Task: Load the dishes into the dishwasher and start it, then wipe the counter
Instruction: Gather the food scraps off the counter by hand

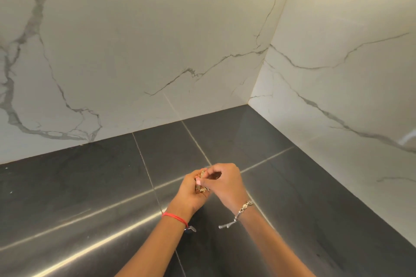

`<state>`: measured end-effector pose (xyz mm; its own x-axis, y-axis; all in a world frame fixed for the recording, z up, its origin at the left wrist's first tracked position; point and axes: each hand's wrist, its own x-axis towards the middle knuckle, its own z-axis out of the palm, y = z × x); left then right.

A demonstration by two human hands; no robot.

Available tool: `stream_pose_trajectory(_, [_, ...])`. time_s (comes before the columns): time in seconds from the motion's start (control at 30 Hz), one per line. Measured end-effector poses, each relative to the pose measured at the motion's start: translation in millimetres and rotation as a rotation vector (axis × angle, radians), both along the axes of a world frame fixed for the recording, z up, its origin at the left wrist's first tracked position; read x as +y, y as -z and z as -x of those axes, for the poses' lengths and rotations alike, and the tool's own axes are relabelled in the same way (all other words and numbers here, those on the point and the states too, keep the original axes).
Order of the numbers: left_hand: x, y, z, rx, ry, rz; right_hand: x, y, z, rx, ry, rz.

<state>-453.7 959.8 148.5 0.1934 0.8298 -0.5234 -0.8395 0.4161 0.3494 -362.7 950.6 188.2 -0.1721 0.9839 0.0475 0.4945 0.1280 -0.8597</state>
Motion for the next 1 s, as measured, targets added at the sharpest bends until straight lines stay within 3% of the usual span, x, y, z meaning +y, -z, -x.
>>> stream_pose_trajectory(0.07, [-14, -5, -8, -0.030, 0.026, -0.018, -14, -3, -9, 0.089, 0.064, -0.022])
stream_pose_trajectory(0.27, [-59, 1, -22, -0.083, 0.167, 0.029, -75, 9, -29, 0.728, 0.539, 0.124])
stream_pose_trajectory(0.37, [-93, 4, -31, -0.030, 0.258, 0.022, -110, 24, -30, 1.057, 0.660, 0.190])
stream_pose_trajectory(0.47, [-126, 5, -35, -0.056, 0.323, 0.035, -145, 31, -31, 1.221, 0.719, 0.221])
stream_pose_trajectory(0.6, [-173, 14, -38, -0.039, 0.340, 0.043, -198, 39, -30, 1.308, 0.751, 0.257])
stream_pose_trajectory(1.0, [-341, 59, -58, 0.025, 0.309, 0.093, -366, 77, -32, 1.293, 0.825, 0.307])
